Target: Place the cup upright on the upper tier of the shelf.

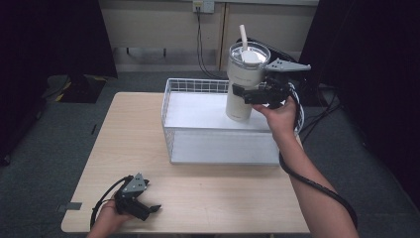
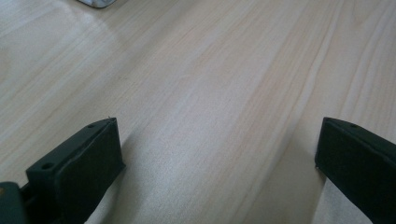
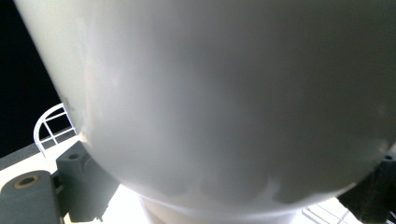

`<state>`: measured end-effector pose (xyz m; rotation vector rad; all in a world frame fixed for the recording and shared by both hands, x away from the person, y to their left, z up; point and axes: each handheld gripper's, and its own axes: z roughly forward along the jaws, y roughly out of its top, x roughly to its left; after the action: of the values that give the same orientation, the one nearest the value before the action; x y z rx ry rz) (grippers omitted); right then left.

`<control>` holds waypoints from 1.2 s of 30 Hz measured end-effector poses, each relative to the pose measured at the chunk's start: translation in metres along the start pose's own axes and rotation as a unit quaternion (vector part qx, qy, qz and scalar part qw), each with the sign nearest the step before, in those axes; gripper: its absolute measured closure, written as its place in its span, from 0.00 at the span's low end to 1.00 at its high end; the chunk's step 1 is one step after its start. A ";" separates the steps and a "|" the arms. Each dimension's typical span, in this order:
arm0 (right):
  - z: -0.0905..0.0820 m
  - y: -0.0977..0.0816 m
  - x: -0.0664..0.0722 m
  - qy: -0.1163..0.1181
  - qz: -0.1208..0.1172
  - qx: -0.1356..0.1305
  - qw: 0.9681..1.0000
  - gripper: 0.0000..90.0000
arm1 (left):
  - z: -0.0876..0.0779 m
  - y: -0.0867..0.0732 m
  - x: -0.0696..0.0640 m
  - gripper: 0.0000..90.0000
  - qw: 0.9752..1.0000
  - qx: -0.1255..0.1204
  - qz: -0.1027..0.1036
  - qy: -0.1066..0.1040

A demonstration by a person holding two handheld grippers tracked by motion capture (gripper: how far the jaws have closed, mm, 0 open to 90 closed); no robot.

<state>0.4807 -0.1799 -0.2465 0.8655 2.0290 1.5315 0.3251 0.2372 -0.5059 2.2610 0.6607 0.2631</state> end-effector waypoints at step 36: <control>-0.004 -0.010 0.002 -0.010 0.000 0.004 1.000 0.10 | 0.000 0.000 0.000 0.00 1.000 0.000 0.000 0.001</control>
<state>0.4741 -0.1830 -0.2549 0.8818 2.0221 1.5097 0.3251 0.2371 -0.5061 2.2603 0.6624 0.2656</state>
